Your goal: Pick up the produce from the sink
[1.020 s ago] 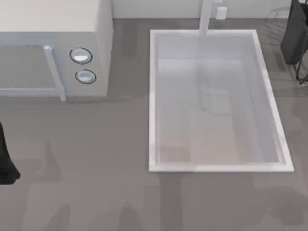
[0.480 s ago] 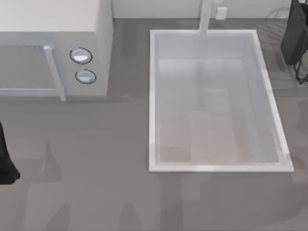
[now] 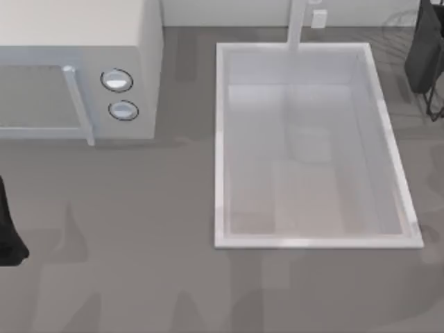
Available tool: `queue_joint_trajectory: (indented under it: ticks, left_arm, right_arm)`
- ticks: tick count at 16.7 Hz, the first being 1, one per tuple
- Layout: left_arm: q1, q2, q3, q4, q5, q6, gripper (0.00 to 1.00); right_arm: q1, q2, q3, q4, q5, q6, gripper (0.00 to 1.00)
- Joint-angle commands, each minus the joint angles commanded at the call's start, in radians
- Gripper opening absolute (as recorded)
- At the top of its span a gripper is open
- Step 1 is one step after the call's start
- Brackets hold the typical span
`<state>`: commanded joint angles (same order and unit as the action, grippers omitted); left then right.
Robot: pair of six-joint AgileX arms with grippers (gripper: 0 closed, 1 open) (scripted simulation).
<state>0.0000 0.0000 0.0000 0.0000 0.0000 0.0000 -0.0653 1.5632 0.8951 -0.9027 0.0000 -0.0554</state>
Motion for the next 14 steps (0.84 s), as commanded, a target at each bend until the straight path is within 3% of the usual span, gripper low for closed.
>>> queue_joint_trajectory:
  ticks: [8,14]
  left_arm:
    - [0.0,0.0,0.0,0.0,0.0,0.0,1.0]
    - [0.0,0.0,0.0,0.0,0.0,0.0,1.0]
  right_arm:
    - [0.0,0.0,0.0,0.0,0.0,0.0,0.98]
    - [0.0,0.0,0.0,0.0,0.0,0.0,1.0]
